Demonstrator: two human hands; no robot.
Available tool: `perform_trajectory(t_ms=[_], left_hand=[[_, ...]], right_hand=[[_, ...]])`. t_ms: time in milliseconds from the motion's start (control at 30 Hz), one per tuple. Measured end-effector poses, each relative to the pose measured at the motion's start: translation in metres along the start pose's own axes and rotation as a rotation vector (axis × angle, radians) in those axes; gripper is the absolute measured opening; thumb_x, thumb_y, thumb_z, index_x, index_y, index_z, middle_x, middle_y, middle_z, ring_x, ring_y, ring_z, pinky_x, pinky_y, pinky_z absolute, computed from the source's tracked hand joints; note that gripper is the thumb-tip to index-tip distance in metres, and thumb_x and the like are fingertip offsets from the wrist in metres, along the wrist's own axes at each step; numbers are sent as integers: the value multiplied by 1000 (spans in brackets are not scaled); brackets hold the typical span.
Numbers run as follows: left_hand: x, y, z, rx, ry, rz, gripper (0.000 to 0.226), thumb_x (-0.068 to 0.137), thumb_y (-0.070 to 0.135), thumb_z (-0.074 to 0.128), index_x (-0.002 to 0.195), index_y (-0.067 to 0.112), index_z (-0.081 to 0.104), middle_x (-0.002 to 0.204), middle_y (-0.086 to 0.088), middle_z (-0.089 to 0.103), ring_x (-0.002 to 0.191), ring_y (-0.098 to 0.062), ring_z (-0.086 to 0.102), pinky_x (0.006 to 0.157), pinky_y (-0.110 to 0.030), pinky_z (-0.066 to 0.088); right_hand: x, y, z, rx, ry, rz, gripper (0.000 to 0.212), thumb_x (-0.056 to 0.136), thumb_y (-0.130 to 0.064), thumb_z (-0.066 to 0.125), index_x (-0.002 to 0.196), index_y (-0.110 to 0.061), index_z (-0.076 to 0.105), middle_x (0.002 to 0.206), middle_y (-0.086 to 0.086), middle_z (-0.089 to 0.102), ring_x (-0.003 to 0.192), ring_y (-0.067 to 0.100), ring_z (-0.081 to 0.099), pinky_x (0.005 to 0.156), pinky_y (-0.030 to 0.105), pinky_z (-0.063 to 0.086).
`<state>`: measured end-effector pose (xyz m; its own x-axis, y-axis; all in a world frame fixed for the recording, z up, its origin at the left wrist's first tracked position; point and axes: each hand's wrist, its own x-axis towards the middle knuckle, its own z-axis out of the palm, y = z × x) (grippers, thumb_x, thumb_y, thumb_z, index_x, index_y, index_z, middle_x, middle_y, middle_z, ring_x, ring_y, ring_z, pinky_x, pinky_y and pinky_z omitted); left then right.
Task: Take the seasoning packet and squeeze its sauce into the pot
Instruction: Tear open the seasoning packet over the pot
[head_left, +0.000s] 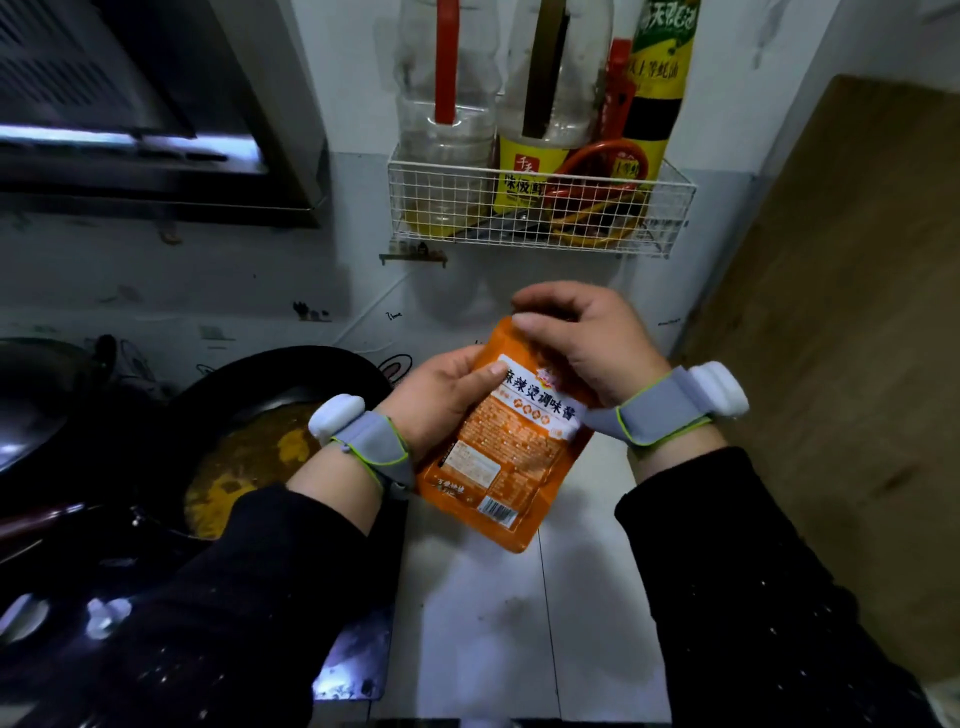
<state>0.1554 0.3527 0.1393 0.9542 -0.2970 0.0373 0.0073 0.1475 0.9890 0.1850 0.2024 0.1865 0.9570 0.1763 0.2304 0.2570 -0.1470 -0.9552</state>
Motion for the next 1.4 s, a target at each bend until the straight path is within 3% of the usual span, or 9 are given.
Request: perform_trajectory(t_ms=[233, 433, 600, 800, 933, 1033, 1100, 1300, 1400], left_hand=[[-2, 8, -11, 429, 46, 17, 23, 91, 30, 53, 73, 22, 64, 60, 7, 65, 56, -8, 57, 63, -28, 46], [-5, 23, -12, 759, 109, 108, 22, 90, 34, 55, 74, 20, 63, 69, 1, 64, 61, -8, 54, 66, -27, 45], [-7, 38, -16, 889, -5, 126, 30, 91, 36, 51, 92, 12, 68, 85, -7, 73, 72, -11, 63, 71, -23, 48], [-9, 44, -26, 940, -58, 121, 22, 91, 42, 47, 80, 31, 62, 80, 7, 70, 61, 6, 59, 66, -11, 45], [-9, 48, -35, 1044, -71, 95, 33, 91, 43, 46, 93, 17, 66, 87, 0, 72, 76, -11, 65, 73, -20, 48], [-9, 50, -40, 1086, -45, 128, 31, 91, 42, 47, 91, 18, 65, 81, 4, 68, 72, -9, 61, 61, -5, 40], [-9, 50, -42, 1127, -3, 201, 28, 92, 38, 48, 89, 16, 65, 76, 2, 64, 67, -11, 57, 57, -4, 37], [-8, 44, -39, 1227, 132, 420, 30, 94, 29, 48, 89, 4, 65, 70, -5, 56, 67, -22, 52, 56, -21, 24], [-6, 41, -37, 1328, 216, 501, 30, 94, 33, 46, 94, 11, 66, 86, -12, 66, 83, -30, 59, 66, -27, 34]], right_hand=[[4, -13, 8, -387, -187, -98, 8, 77, -9, 68, 73, -16, 67, 62, -7, 60, 60, 6, 53, 68, 26, 45], [6, -17, 8, -577, -282, -122, 18, 80, -21, 66, 65, -22, 56, 58, -9, 52, 55, 4, 46, 61, 26, 41], [5, -18, 10, -443, -403, -47, 31, 89, -25, 55, 59, -19, 52, 55, -5, 47, 53, 9, 42, 59, 30, 34], [3, -11, 16, -290, -400, -30, 31, 90, -21, 54, 60, -18, 54, 53, -5, 48, 48, 7, 42, 50, 26, 33], [4, -11, 19, -315, -437, -30, 31, 91, -16, 52, 61, -20, 52, 45, -10, 48, 43, -1, 40, 48, 20, 31], [4, -11, 26, -341, -368, -99, 30, 89, -14, 53, 60, -21, 51, 52, -9, 46, 49, 2, 41, 52, 24, 33], [4, -7, 32, -308, -290, -120, 30, 88, -16, 55, 59, -21, 51, 53, -7, 45, 50, 5, 40, 54, 26, 33], [9, 8, 48, -178, -83, -83, 26, 76, -34, 53, 53, -22, 51, 43, -8, 41, 48, 12, 37, 54, 32, 32], [11, 13, 58, -110, 78, -37, 27, 75, -32, 53, 49, -25, 53, 40, -8, 39, 51, 19, 39, 54, 37, 36]])
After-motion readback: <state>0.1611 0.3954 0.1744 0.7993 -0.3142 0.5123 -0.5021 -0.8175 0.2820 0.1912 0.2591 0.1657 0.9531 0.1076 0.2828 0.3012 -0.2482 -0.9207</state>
